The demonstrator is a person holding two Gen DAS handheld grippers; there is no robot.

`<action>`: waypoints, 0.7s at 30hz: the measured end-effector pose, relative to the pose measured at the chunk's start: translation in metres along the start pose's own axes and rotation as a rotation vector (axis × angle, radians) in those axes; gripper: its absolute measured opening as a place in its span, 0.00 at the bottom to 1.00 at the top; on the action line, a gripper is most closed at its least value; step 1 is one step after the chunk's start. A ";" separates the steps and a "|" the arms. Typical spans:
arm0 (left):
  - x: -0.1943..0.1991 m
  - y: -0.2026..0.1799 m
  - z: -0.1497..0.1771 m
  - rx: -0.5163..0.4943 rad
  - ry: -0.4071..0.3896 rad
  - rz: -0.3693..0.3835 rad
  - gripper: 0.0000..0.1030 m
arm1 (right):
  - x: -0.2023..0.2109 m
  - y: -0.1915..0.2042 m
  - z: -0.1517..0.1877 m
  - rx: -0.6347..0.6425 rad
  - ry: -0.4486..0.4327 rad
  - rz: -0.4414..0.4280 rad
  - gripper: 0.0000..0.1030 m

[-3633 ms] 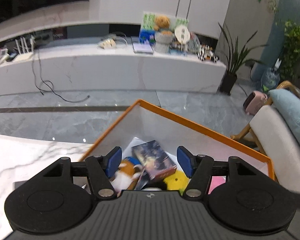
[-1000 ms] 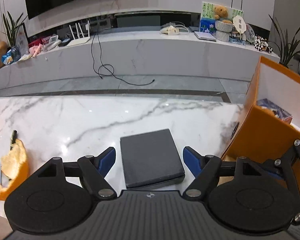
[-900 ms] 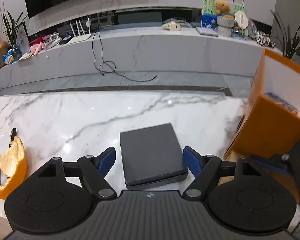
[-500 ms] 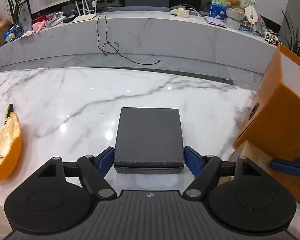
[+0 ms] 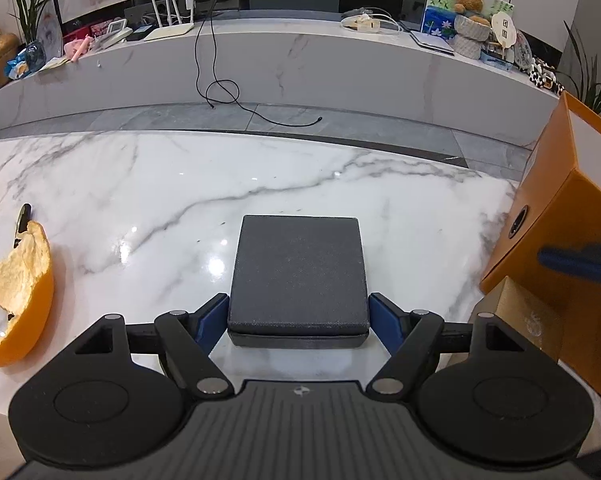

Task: Organize objects
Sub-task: 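Grasp the dark grey box with the left gripper while the right gripper grasps the gold gift box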

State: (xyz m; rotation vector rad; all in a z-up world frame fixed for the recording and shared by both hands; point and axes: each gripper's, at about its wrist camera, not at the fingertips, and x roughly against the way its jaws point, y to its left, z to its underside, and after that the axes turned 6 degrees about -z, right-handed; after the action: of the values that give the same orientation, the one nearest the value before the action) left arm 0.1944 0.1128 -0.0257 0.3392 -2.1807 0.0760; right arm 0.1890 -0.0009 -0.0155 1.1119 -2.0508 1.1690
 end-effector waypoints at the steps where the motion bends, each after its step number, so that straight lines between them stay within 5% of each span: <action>1: 0.000 0.001 0.000 0.001 0.002 0.003 0.85 | -0.004 0.000 -0.002 0.021 0.008 0.002 0.92; 8: -0.001 0.003 -0.001 -0.003 0.011 0.012 0.85 | -0.018 -0.005 -0.024 0.034 0.111 -0.023 0.97; 15: -0.001 0.005 -0.002 0.000 0.017 0.016 0.85 | -0.020 0.004 -0.025 0.043 0.113 -0.009 0.93; 21: -0.001 0.002 -0.001 -0.009 0.018 0.023 0.85 | -0.025 -0.012 -0.022 -0.183 0.140 -0.064 0.96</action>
State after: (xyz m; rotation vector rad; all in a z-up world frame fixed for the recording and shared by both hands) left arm 0.1948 0.1154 -0.0256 0.3072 -2.1669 0.0821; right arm 0.2132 0.0241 -0.0181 0.9725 -1.9556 0.9778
